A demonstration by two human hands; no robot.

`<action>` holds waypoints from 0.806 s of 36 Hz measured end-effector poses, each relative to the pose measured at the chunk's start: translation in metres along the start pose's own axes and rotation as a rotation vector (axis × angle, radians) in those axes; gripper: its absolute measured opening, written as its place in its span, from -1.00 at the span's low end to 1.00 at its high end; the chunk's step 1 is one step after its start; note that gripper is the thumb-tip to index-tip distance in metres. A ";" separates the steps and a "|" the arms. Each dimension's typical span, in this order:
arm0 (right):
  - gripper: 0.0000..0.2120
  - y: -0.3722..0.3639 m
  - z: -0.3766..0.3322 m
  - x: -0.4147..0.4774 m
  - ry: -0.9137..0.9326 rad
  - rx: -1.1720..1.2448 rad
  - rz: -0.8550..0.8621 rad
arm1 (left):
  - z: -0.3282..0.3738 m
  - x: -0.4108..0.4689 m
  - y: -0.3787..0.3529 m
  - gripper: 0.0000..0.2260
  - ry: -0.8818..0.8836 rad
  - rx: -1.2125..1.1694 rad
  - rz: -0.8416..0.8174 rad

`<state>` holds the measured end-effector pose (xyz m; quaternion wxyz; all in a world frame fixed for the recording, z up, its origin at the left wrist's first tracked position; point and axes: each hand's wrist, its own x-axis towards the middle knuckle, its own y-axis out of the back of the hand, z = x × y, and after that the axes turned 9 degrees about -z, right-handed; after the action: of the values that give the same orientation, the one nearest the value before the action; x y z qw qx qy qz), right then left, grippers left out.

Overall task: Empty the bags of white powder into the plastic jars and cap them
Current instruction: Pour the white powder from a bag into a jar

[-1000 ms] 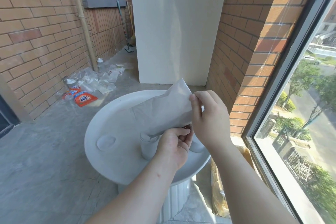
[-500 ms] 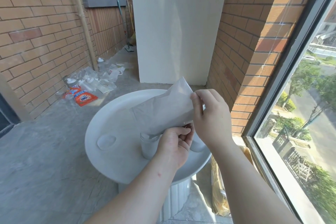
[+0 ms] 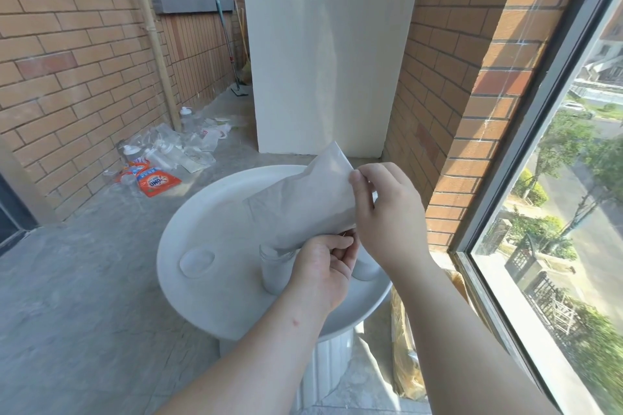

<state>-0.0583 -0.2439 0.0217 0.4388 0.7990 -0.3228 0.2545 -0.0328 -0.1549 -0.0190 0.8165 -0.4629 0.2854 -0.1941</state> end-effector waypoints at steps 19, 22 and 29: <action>-0.75 0.001 0.000 0.000 0.006 -0.025 -0.005 | -0.001 0.000 0.000 -0.70 0.000 0.011 0.008; -0.74 0.001 0.000 0.000 0.002 -0.021 -0.008 | -0.001 0.000 0.000 -0.71 -0.001 0.009 0.012; -0.71 0.001 -0.001 0.001 0.025 -0.020 -0.007 | -0.001 -0.002 -0.002 -0.71 0.002 0.009 0.013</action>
<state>-0.0587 -0.2441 0.0231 0.4517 0.7924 -0.3172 0.2596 -0.0347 -0.1551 -0.0174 0.8196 -0.4570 0.2882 -0.1906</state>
